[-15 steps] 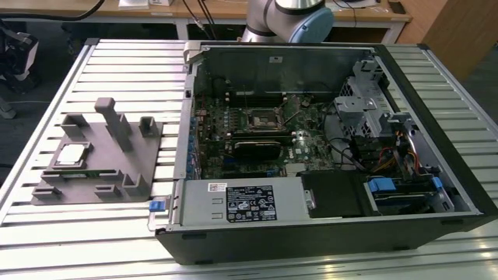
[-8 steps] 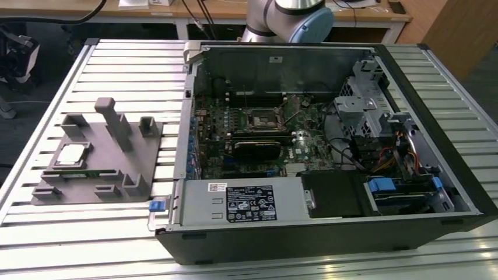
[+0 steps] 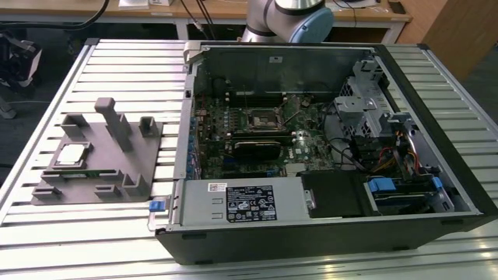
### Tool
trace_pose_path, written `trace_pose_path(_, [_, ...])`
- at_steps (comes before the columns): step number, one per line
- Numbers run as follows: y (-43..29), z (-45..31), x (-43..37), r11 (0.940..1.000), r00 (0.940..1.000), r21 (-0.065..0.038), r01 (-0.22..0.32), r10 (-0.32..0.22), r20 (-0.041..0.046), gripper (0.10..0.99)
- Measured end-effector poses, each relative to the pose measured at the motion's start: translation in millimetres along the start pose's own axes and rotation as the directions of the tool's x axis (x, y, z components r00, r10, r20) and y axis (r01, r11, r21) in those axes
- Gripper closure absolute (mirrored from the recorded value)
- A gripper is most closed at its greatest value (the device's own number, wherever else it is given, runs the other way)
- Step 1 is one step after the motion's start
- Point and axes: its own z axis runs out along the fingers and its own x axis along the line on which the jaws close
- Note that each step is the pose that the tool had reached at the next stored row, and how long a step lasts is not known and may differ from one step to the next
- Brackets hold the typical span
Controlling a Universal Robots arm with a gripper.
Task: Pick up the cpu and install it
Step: 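Pick up the cpu and move it towards the insertion slot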
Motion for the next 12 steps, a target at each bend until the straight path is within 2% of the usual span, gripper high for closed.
trace_pose_path(12, [-0.5,9.2,0.4,1.0,1.0,0.0,0.0,0.0,0.0,0.98])
